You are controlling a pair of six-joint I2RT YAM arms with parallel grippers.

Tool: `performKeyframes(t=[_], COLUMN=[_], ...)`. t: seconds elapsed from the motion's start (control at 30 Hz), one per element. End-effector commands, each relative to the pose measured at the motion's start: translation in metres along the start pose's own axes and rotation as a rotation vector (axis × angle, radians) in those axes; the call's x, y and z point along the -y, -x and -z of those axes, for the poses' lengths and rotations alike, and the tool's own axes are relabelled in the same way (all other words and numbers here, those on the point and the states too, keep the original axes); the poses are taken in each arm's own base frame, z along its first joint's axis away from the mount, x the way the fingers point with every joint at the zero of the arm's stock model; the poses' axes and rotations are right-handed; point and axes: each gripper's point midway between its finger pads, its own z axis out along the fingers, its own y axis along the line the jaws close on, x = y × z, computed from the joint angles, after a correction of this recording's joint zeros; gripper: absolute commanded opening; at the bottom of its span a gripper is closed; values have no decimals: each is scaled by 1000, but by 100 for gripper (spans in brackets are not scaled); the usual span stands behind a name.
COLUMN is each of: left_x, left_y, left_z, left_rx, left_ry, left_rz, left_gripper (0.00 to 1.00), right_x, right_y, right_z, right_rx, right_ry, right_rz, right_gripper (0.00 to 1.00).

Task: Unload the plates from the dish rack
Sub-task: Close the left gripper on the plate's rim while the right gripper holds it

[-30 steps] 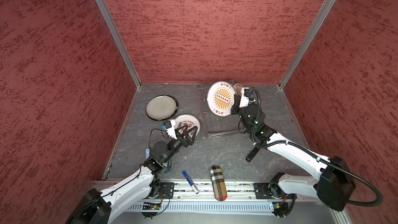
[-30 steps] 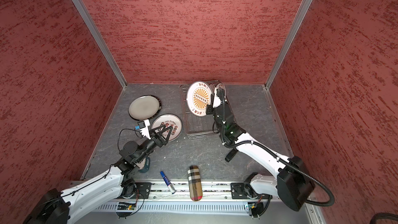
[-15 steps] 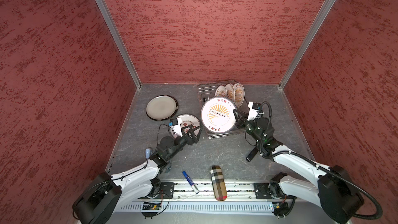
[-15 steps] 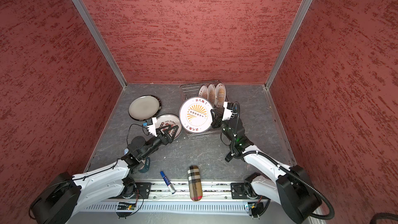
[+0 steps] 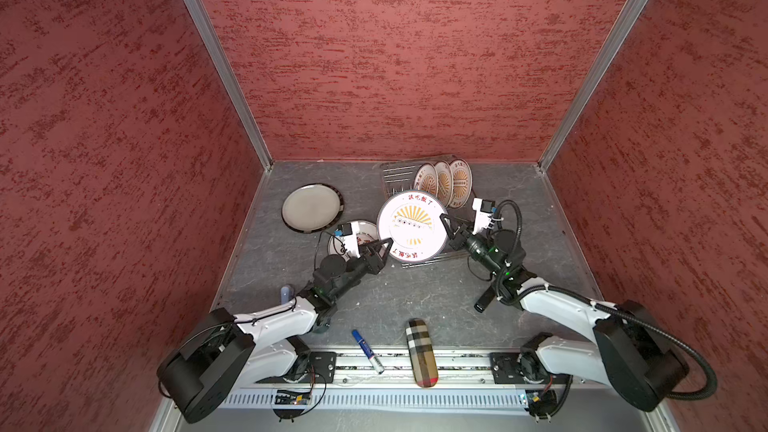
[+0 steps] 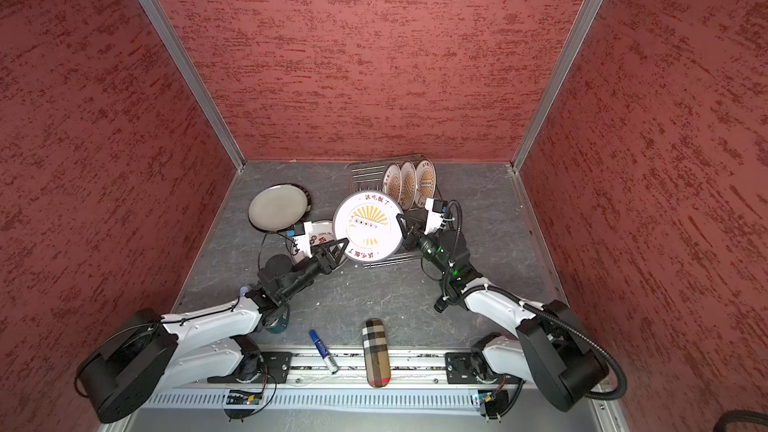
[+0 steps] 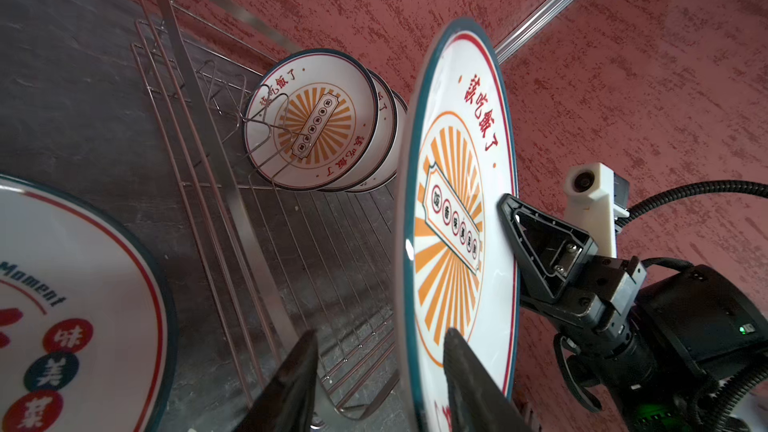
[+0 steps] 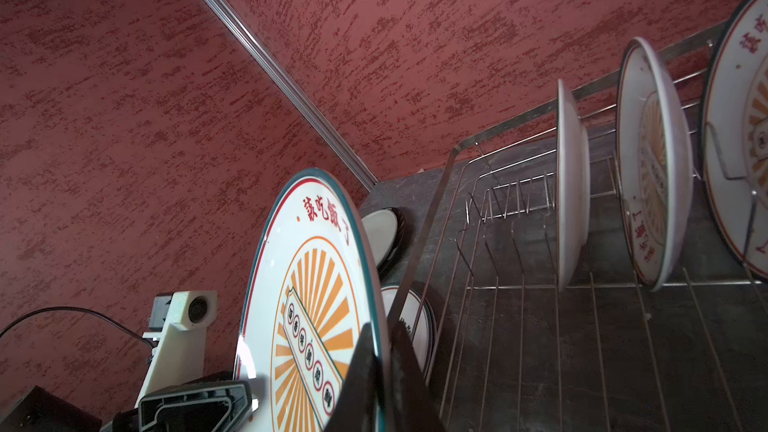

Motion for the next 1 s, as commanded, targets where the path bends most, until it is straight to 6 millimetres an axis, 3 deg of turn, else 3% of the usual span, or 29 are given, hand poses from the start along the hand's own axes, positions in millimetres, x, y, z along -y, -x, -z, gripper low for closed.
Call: performKeyframes(t=[0.0,0.63,0.7,0.83,0.97], left_x=[6,6,7,8,10], left_y=[12,8,6,6,6], left_z=[-4,-12,-12,-14,-14], left_rx=[45,29,24,22,28], left_ry=[1,-1,-9,-21,-35], left_rz=[3,29,31,43,56], left_gripper=[36,0,0,0,0], right_x=[-20,-14,-14,-17,-18], right_y=[23,15,14,12,8], right_z=[-1,0,1,1,0], right_rx=[74,63,61,43,24], right_ry=[83,70,70,84,96], right_rz=[2,10,10,11,11], right_gripper=[0,0,0,14,19])
